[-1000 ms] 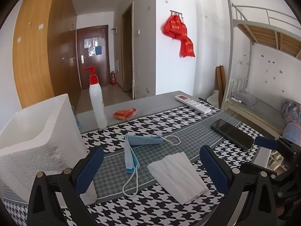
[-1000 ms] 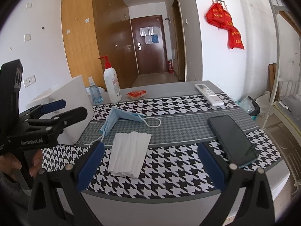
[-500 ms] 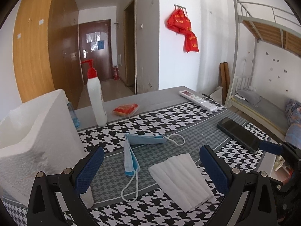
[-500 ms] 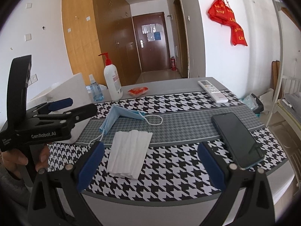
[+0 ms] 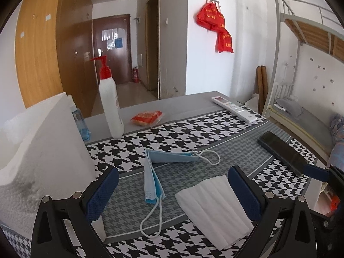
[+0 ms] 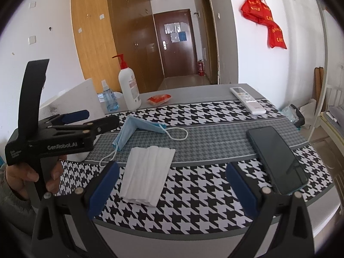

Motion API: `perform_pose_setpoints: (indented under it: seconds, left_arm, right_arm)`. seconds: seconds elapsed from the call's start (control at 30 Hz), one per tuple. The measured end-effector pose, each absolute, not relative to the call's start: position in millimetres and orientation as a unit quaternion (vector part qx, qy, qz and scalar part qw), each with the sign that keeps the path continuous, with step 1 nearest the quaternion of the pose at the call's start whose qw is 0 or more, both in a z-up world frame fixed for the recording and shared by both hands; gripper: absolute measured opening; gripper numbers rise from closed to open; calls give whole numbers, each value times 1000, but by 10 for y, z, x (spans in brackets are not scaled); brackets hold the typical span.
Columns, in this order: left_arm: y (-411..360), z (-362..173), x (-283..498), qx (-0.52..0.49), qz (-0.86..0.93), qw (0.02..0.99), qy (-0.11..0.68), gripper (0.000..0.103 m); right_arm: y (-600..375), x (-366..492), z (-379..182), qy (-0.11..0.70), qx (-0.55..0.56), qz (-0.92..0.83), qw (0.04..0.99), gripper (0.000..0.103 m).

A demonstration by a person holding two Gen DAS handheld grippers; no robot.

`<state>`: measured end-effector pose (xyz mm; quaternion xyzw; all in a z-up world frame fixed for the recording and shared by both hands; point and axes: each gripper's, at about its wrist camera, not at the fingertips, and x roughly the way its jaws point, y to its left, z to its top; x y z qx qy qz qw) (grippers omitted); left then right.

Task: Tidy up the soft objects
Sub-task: 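Lower the open left gripper over the blue face mask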

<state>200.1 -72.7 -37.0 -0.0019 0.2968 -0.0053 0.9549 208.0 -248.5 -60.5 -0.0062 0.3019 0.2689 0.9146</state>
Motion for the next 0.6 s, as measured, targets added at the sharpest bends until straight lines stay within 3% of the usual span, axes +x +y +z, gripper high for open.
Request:
perform_pose_setpoints:
  seconds: [0.6]
  left_arm:
    - [-653,-573,2274,-13,-1,942,335,100]
  right_arm:
    - [-2312,2185,-677,320,-27,287,903,101]
